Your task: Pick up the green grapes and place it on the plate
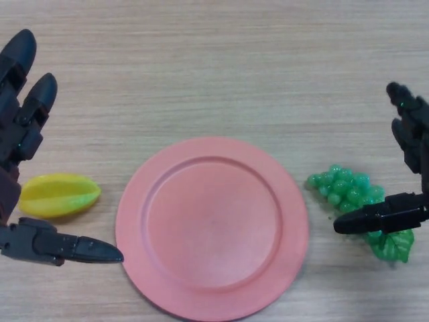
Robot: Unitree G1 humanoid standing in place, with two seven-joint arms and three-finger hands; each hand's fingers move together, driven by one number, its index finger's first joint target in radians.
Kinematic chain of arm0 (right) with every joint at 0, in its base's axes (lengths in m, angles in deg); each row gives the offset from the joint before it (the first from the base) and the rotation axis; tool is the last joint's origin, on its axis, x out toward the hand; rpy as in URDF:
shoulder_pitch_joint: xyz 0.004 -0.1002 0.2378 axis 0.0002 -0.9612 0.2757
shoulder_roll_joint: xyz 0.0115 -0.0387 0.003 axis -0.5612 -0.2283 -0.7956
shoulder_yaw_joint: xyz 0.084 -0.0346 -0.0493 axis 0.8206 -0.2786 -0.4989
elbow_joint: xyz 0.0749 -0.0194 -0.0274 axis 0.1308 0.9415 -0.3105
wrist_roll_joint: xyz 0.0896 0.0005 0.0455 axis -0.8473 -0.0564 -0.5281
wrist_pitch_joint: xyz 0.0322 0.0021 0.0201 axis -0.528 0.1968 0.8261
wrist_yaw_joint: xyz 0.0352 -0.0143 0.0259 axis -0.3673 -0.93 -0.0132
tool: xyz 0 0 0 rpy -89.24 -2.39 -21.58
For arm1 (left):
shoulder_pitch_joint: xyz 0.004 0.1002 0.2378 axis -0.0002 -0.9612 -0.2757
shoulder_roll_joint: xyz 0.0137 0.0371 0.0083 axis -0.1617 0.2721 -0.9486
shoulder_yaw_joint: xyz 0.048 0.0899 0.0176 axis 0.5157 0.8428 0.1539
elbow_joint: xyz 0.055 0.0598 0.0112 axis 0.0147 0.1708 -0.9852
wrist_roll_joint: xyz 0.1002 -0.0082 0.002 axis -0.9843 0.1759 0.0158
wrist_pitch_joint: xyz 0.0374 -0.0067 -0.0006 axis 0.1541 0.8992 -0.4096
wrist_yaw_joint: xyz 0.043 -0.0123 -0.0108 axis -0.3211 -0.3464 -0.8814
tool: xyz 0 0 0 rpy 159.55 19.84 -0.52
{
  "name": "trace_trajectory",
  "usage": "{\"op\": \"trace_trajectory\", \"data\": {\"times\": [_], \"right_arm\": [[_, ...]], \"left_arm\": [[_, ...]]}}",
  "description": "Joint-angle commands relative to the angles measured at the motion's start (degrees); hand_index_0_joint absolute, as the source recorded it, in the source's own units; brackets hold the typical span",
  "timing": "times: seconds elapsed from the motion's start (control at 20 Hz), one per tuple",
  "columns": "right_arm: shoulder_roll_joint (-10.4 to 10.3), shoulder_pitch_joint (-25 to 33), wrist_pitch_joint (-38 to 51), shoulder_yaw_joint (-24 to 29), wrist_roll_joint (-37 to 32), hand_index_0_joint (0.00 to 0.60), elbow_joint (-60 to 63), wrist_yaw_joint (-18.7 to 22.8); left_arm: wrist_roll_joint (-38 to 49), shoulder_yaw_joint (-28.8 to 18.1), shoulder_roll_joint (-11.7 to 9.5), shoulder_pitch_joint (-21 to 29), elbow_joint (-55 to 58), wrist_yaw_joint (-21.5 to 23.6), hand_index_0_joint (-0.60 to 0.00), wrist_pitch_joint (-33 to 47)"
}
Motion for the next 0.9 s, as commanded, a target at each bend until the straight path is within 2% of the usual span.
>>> {"op": "trace_trajectory", "data": {"times": [0.05, 0.2, 0.25, 0.35, 0.4, 0.45, 0.5, 0.55, 0.6, 0.65, 0.75, 0.9], "right_arm": [[2.9, 4.0, 12.4, 2.0, 7.5, 0.000, 5.4, 0.9], [3.7, 6.5, 17.2, 0.7, 13.4, 0.000, 14.3, 2.3], [4.0, 7.1, 18.8, -0.3, 17.2, 0.000, 17.3, 2.2], [3.6, 8.3, 20.9, -1.2, 22.1, 0.000, 21.1, 3.4], [3.6, 8.4, 21.1, -1.4, 22.6, 0.051, 21.4, 3.5], [3.8, 8.6, 21.8, -1.7, 24.2, 0.200, 22.3, 3.7], [4.1, 8.8, 22.6, -2.1, 26.3, 0.300, 23.4, 3.8], [4.5, 9.1, 24.4, -2.8, 31.1, 0.450, 26.0, 3.8], [4.9, 9.7, 26.3, -3.3, 36.0, 0.551, 28.7, 3.9], [5.6, 10.2, 28.4, -3.9, 41.5, 0.600, 31.5, 4.1], [6.5, 10.3, 30.8, -4.1, 45.6, 0.600, 33.3, 2.4], [6.6, 9.8, 32.1, -3.2, 46.6, 0.600, 31.2, -1.9]], "left_arm": [[1.6, -2.8, -1.3, 0.4, 2.9, 0.7, 0.000, 9.3], [2.8, -4.2, -1.3, 0.3, 2.6, 0.4, 0.000, 9.7], [3.1, -4.9, -1.2, 0.2, 2.0, 0.4, 0.000, 10.5], [3.2, -5.7, -1.2, -0.1, 1.2, 0.7, 0.000, 11.7], [3.2, -5.7, -1.2, -0.1, 1.2, 0.7, 0.000, 11.7], [3.2, -5.8, -1.2, -0.1, 1.2, 0.8, 0.000, 11.7], [3.2, -5.8, -1.2, -0.1, 1.3, 0.9, 0.000, 11.7], [3.1, -5.8, -1.0, -0.3, 1.3, 1.0, 0.000, 11.9], [3.0, -5.9, -0.9, -0.5, 1.3, 0.9, 0.000, 12.1], [3.1, -6.2, -0.8, -0.9, 1.4, 0.6, 0.000, 12.3], [3.3, -6.7, -0.5, -1.3, 1.1, 0.1, 0.000, 12.8], [3.4, -7.1, -0.2, -1.8, 1.1, 0.0, 0.000, 13.1]]}}
